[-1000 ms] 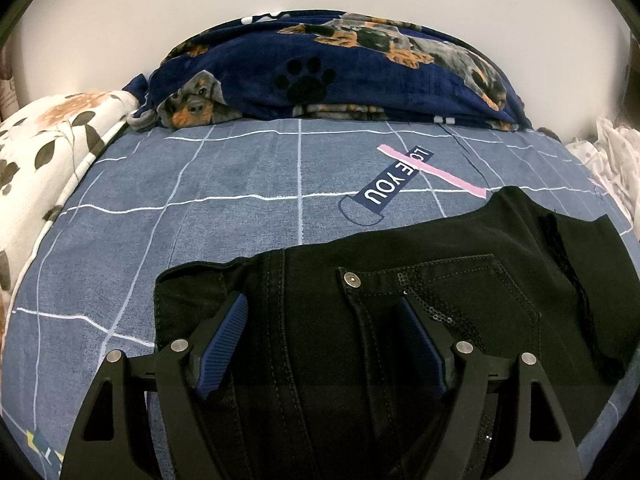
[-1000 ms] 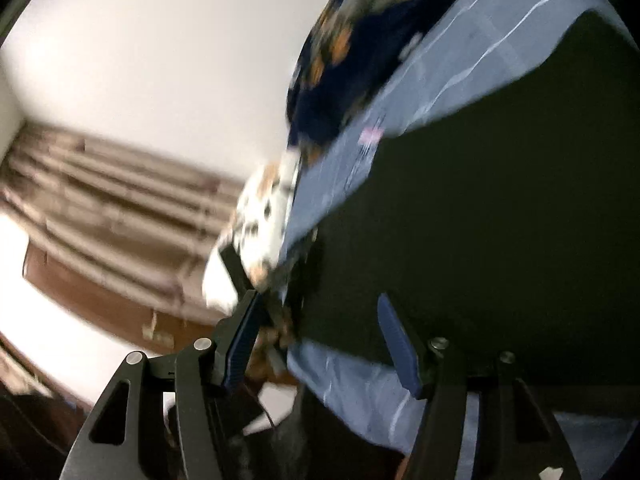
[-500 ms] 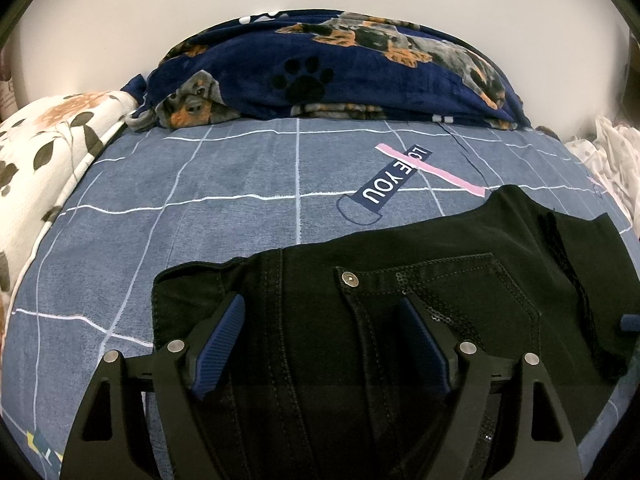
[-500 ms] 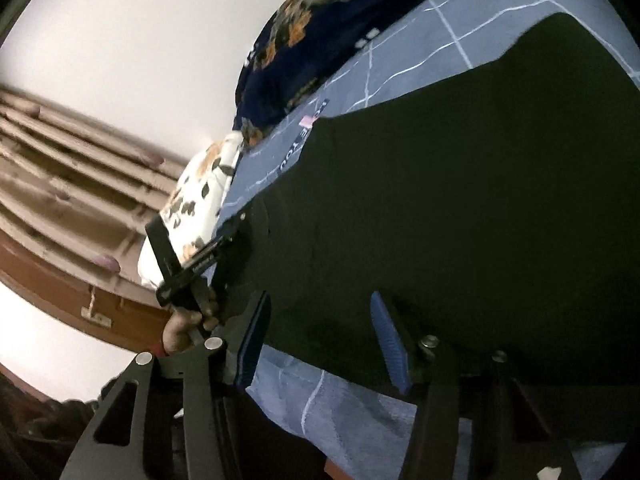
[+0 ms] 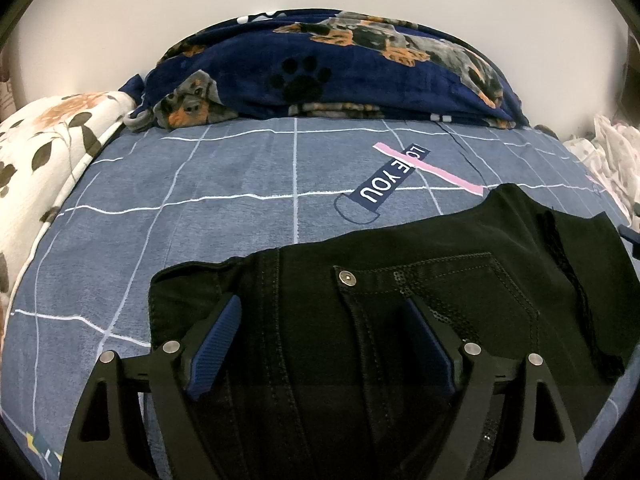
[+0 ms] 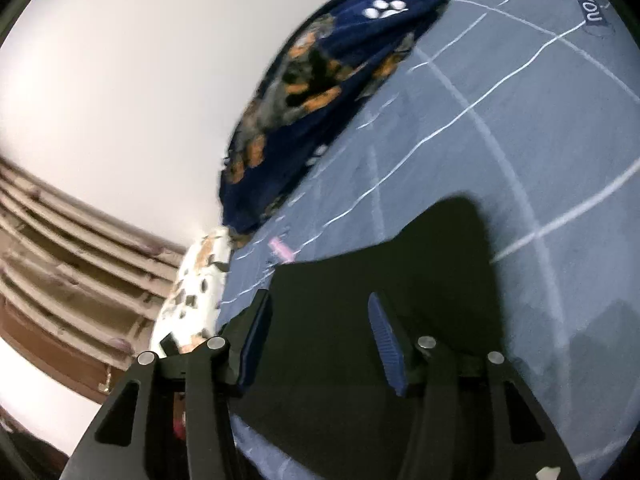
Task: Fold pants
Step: 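Open the right gripper and withdraw it from the folded jeans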
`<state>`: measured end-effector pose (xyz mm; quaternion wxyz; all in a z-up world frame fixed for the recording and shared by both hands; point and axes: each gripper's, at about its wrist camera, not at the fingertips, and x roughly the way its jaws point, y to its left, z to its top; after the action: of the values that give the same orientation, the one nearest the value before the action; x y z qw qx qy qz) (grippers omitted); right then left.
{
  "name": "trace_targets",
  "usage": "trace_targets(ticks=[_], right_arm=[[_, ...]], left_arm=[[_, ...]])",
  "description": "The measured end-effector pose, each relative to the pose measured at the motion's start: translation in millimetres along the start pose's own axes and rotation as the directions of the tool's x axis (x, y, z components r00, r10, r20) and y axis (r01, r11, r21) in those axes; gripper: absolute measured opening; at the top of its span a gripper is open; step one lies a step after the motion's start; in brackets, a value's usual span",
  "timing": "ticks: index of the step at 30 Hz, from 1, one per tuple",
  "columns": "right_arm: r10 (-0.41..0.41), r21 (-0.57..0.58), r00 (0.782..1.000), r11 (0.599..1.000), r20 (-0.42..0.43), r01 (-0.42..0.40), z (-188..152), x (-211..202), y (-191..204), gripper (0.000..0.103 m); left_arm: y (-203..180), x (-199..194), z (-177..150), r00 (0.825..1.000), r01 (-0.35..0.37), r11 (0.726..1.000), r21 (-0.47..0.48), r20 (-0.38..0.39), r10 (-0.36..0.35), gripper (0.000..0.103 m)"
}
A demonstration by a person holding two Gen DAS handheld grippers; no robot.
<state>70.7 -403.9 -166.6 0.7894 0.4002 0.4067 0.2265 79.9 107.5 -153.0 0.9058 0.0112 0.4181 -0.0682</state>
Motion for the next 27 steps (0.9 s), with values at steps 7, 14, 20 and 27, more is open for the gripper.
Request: trace_targets(ticks=[7, 14, 20, 27], right_arm=[[-0.010, 0.217, 0.998, 0.976, -0.056, 0.022, 14.3, 18.1, -58.0, 0.016], [0.078, 0.280, 0.997, 0.957, 0.025, -0.082, 11.2, 4.1, -70.0, 0.017], [0.036, 0.303, 0.999, 0.952, 0.026, -0.042, 25.6, 5.5, -79.3, 0.013], [0.063, 0.409, 0.996, 0.909, 0.062, -0.083, 26.1, 3.6, -99.9, 0.006]], left_arm=[[-1.8, 0.5, 0.5, 1.000, 0.000, 1.000, 0.000, 0.000, 0.000, 0.084], [-1.9, 0.6, 0.1, 1.000, 0.000, 1.000, -0.001, 0.001, 0.000, 0.085], [-1.2, 0.6, -0.2, 1.000, 0.000, 1.000, 0.000, 0.001, 0.000, 0.085], [-1.4, 0.6, -0.3, 1.000, -0.001, 1.000, 0.000, 0.001, 0.001, 0.086]])
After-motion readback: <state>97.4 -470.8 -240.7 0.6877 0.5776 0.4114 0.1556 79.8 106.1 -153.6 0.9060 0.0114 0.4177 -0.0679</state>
